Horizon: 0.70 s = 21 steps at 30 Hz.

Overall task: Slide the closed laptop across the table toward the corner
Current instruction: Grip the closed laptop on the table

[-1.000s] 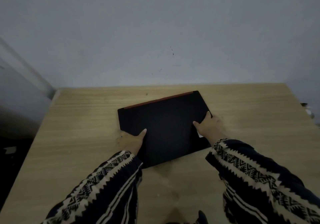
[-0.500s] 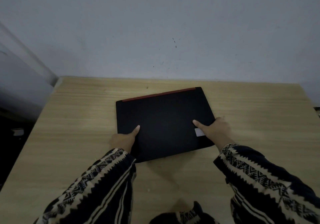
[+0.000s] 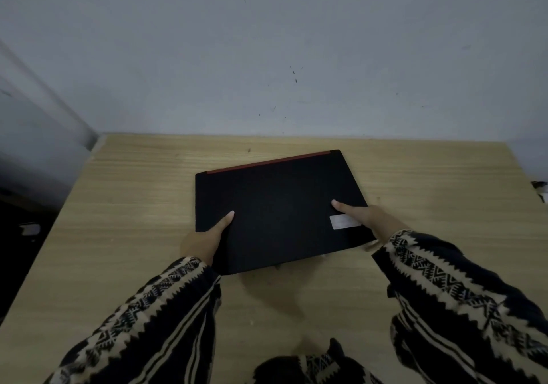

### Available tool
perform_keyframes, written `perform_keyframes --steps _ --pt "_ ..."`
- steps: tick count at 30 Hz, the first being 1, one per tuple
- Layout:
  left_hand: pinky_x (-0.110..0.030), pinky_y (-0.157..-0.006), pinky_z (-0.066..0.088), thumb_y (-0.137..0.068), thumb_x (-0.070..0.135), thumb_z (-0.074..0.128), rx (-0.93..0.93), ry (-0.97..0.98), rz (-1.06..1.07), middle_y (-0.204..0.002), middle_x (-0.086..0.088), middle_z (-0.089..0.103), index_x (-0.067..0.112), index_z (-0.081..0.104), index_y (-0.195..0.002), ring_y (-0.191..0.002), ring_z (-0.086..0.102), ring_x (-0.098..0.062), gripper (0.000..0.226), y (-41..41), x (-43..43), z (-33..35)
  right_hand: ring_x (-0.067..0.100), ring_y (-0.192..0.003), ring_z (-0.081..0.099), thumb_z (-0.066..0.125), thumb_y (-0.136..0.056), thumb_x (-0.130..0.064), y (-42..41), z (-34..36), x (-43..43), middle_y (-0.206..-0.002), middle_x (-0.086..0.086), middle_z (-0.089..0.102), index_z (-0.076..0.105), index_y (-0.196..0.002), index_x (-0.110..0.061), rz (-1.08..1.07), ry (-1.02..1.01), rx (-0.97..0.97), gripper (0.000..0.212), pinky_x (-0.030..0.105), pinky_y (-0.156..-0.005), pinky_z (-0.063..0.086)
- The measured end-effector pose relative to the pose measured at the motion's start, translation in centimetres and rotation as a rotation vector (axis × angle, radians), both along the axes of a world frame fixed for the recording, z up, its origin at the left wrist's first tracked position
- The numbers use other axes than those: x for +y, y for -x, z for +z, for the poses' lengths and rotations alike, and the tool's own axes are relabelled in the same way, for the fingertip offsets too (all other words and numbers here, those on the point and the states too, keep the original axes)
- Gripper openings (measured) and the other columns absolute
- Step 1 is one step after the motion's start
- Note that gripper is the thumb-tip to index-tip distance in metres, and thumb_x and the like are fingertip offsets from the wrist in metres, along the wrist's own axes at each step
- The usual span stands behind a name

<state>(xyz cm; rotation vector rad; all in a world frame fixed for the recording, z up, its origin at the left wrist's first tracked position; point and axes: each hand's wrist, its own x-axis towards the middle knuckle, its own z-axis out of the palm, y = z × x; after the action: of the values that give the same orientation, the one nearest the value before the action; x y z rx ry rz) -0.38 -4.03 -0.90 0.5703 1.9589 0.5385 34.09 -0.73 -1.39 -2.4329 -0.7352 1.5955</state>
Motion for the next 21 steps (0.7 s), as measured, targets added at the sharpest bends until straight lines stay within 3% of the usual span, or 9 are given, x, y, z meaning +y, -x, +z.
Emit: perform_keyframes --steps 3,5,8,11,12,15,19,21 --pt "-0.042 -0.093 0.054 -0.049 0.077 0.078 0.025 -0.015 -0.008 -0.1 -0.003 0.064 0.015 0.061 -0.101 -0.094 0.062 -0.026 0.083 0.0 -0.4 0.2 0.037 -0.12 0.058 0.082 -0.05 -0.073 -0.4 0.1 -0.7 -0.134 0.018 0.059 0.053 -0.133 -0.002 -0.111 -0.045 0.094 0.114 0.049 -0.105 0.047" --pt "-0.042 -0.093 0.054 -0.051 0.075 0.079 0.016 -0.032 -0.006 -0.097 -0.003 0.063 0.016 0.058 -0.095 -0.093 0.062 -0.026 0.077 0.0 -0.5 0.3 0.035 -0.109 0.065 0.088 -0.045 -0.064 -1.0 -0.5 -1.6 -0.123 0.016 0.067 0.06 -0.125 -0.002 -0.238 -0.145 0.18 0.105 0.048 -0.1 0.053" --pt "-0.044 -0.096 0.053 -0.047 0.071 0.083 -0.051 -0.024 0.044 -0.099 -0.005 0.063 0.013 0.057 -0.095 -0.096 0.062 -0.029 0.08 0.8 -0.2 -0.1 0.03 -0.099 0.068 0.086 -0.062 -0.054 -0.5 -0.9 -3.5 -0.114 0.013 0.07 0.064 -0.114 -0.008 -0.438 -0.25 0.276 0.073 0.048 -0.089 0.059" --pt "-0.047 -0.099 0.052 -0.05 0.062 0.089 -0.313 0.008 0.126 -0.116 -0.01 0.066 0.007 0.061 -0.111 -0.105 0.064 -0.031 0.086 2.2 -0.3 -0.9 0.021 -0.09 0.065 0.076 -0.08 -0.047 1.2 -1.1 -4.8 -0.101 0.005 0.068 0.063 -0.107 -0.014 -0.668 -0.361 0.382 0.045 0.037 -0.072 0.057" --pt "-0.048 -0.1 0.051 -0.058 0.058 0.086 -0.381 0.015 0.116 -0.121 -0.011 0.066 0.006 0.06 -0.121 -0.109 0.064 -0.031 0.086 2.6 -0.5 -0.9 0.019 -0.089 0.066 0.077 -0.08 -0.046 1.8 -1.4 -5.1 -0.1 0.004 0.069 0.065 -0.105 -0.015 -0.733 -0.412 0.423 0.042 0.035 -0.073 0.057" --pt "-0.048 -0.101 0.05 -0.073 0.051 0.077 -0.525 0.023 0.153 -0.122 -0.013 0.068 0.006 0.058 -0.13 -0.111 0.064 -0.03 0.075 3.0 -1.7 -1.3 0.023 -0.097 0.072 0.09 -0.053 -0.055 2.7 -2.7 -5.5 -0.111 0.005 0.076 0.075 -0.102 -0.018 -0.894 -0.498 0.476 0.064 0.043 -0.089 0.059" --pt "-0.042 -0.08 0.055 -0.088 0.036 0.07 -0.737 -0.051 0.46 -0.12 -0.012 0.069 0.01 0.061 -0.13 -0.107 0.066 -0.028 0.051 2.1 -3.4 -1.6 0.034 -0.096 0.07 0.074 -0.083 -0.047 5.9 -1.0 -5.7 -0.103 0.011 0.072 0.069 -0.107 -0.02 -1.059 -0.403 0.57 0.037 0.056 -0.088 0.057" --pt "-0.045 -0.087 0.056 -0.089 0.033 0.069 -0.822 -0.078 0.61 -0.125 -0.013 0.067 0.012 0.06 -0.132 -0.113 0.064 -0.03 0.049 1.5 -4.1 -1.4 0.036 -0.097 0.069 0.073 -0.085 -0.045 7.4 -0.9 -5.6 -0.104 0.012 0.07 0.066 -0.112 -0.019 -1.093 -0.392 0.624 0.038 0.057 -0.089 0.056"
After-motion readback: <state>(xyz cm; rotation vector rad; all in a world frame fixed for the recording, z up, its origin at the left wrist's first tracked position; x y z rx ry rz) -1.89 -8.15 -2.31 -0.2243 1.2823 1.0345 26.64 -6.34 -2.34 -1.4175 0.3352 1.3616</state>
